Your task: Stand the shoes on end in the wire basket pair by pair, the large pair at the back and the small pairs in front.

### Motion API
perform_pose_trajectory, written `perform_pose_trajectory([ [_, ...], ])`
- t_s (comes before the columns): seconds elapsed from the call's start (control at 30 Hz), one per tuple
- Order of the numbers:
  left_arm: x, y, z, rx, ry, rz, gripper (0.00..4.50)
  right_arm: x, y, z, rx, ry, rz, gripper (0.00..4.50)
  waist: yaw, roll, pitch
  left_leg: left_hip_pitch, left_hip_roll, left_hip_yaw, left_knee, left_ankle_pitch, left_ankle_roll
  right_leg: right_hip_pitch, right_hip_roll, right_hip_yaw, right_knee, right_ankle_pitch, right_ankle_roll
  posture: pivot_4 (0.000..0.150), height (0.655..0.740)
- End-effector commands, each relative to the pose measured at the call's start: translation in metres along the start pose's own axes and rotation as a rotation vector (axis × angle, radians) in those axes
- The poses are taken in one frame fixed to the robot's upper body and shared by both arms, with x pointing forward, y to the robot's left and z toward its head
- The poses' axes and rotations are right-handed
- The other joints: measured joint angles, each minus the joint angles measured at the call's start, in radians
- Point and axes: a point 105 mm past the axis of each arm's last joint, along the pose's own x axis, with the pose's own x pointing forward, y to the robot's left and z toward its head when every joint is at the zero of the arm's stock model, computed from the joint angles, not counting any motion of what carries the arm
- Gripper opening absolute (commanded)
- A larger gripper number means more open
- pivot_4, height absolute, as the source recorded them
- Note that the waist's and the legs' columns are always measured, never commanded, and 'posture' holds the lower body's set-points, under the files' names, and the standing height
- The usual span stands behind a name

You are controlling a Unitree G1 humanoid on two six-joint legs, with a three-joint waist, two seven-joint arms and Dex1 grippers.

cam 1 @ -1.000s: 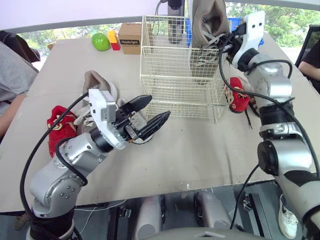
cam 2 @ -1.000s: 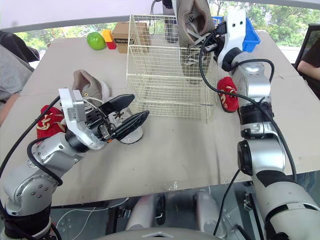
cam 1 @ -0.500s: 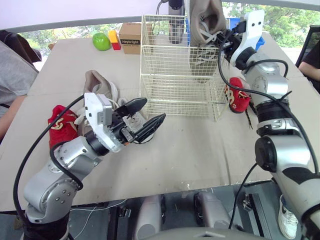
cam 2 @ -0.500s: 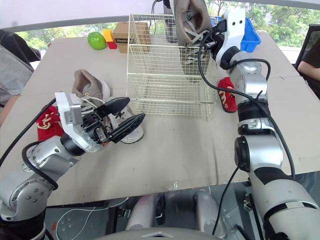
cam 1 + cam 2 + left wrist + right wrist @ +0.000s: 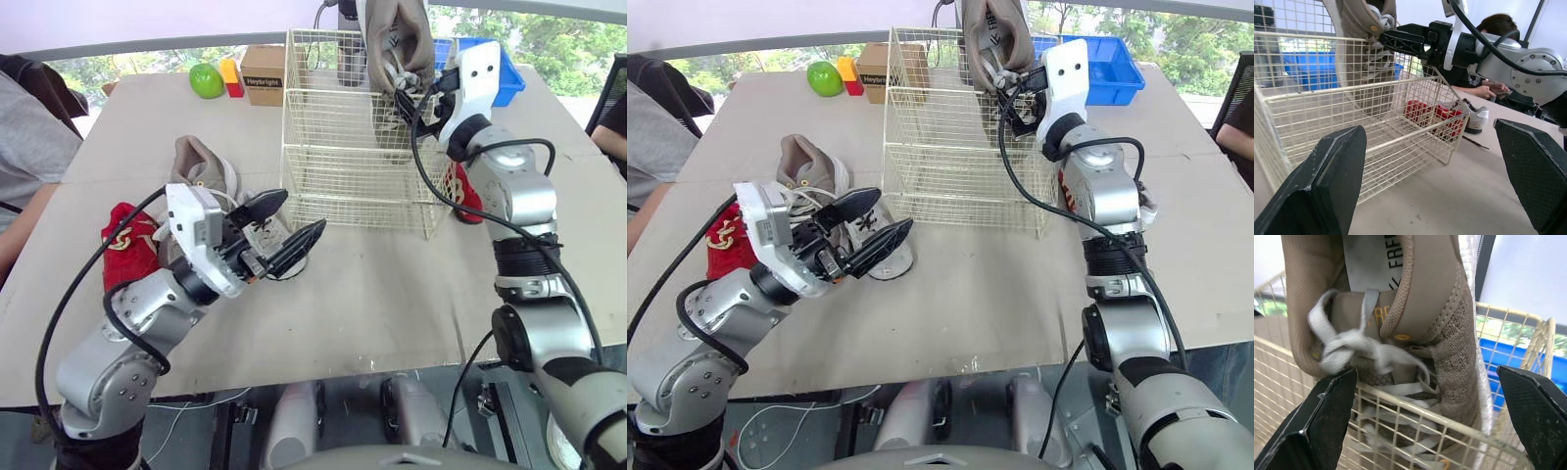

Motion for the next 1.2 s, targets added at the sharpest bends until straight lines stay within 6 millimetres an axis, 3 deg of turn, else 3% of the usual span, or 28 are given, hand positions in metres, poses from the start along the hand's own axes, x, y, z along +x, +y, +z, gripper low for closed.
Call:
perform_pose_trajectory([
  [0.03, 0.001, -0.004, 0.007, 0.036, -0.042, -0.002, 4.5, 0.0, -0.001, 0.039, -0.041, -0.095, -0.012, 4.45, 0.0, 0.0, 0.0, 0.0, 0.0, 0.0, 0.0, 0.0, 0.0, 0.0, 0.0, 0.0, 0.0, 0.0, 0.0, 0.15, 0.74],
  [0.23, -0.003, -0.005, 0.006, 0.047, -0.038, 0.042, 4.5, -0.012, -0.008, 0.055, -0.035, -0.146, -0.035, 4.45, -0.001, 0.0, 0.0, -0.001, 0.0, 0.0, -0.001, 0.0, 0.0, -0.001, 0.0, -0.001, -0.001, 0.0, 0.0, 0.15, 0.74],
  [0.37, -0.011, -0.002, 0.002, 0.049, -0.011, 0.1, 4.5, -0.034, -0.005, 0.06, 0.012, -0.232, 0.05, 4.45, 0.005, 0.0, 0.0, -0.002, 0.0, -0.001, -0.001, 0.0, 0.0, -0.001, 0.0, -0.001, -0.002, 0.0, 0.0, 0.15, 0.74],
  [0.53, -0.023, 0.008, -0.001, 0.008, -0.019, 0.231, 4.5, -0.07, 0.004, 0.036, -0.083, -0.171, 0.227, 4.45, 0.017, 0.0, 0.0, -0.002, 0.001, 0.0, -0.001, 0.0, 0.0, -0.001, 0.0, -0.001, -0.003, 0.0, 0.0, 0.15, 0.74],
  [0.63, -0.036, 0.019, -0.004, -0.021, -0.027, 0.357, 4.5, -0.091, 0.019, 0.035, -0.068, -0.168, 0.389, 4.45, 0.016, 0.001, 0.0, -0.002, 0.001, -0.001, -0.001, 0.0, 0.0, -0.001, -0.001, 0.0, -0.002, 0.0, 0.0, 0.15, 0.74],
  [0.73, -0.065, 0.04, -0.007, -0.097, -0.041, 0.54, 4.5, -0.127, 0.061, 0.038, -0.041, -0.144, 0.725, 4.45, 0.012, 0.001, 0.0, 0.0, 0.001, -0.003, -0.001, 0.0, 0.0, -0.001, 0.0, 0.001, -0.002, 0.0, 0.0, 0.15, 0.74],
  [0.8, -0.077, 0.05, -0.007, -0.116, -0.024, 0.599, 4.5, -0.139, 0.072, 0.037, -0.014, -0.121, 0.822, 4.45, 0.013, 0.0, 0.0, 0.0, 0.004, -0.005, -0.002, 0.0, 0.0, -0.001, 0.0, 0.0, -0.002, 0.0, 0.0, 0.15, 0.74],
  [0.9, -0.097, 0.08, 0.003, -0.154, 0.094, 0.591, 4.5, -0.157, 0.093, 0.03, 0.032, -0.092, 0.984, 4.45, 0.022, -0.001, 0.0, 0.0, 0.003, -0.005, -0.001, 0.0, 0.0, 0.0, 0.001, -0.003, -0.001, -0.002, -0.003, 0.15, 0.74],
  [1.03, -0.109, 0.112, 0.02, -0.258, 0.183, 0.565, 4.5, -0.174, 0.105, 0.021, -0.003, -0.081, 1.074, 4.45, 0.024, -0.001, 0.0, 0.0, 0.005, -0.007, 0.001, 0.0, 0.0, 0.001, 0.0, -0.007, -0.002, -0.002, -0.005, 0.15, 0.74],
  [1.2, -0.104, 0.154, 0.014, -0.353, 0.348, 0.599, 4.5, -0.176, 0.108, 0.021, -0.008, -0.095, 1.042, 4.45, 0.03, -0.003, -0.001, -0.001, 0.0, -0.001, 0.001, 0.0, 0.0, 0.001, -0.004, -0.006, -0.004, -0.002, -0.005, 0.15, 0.74],
])
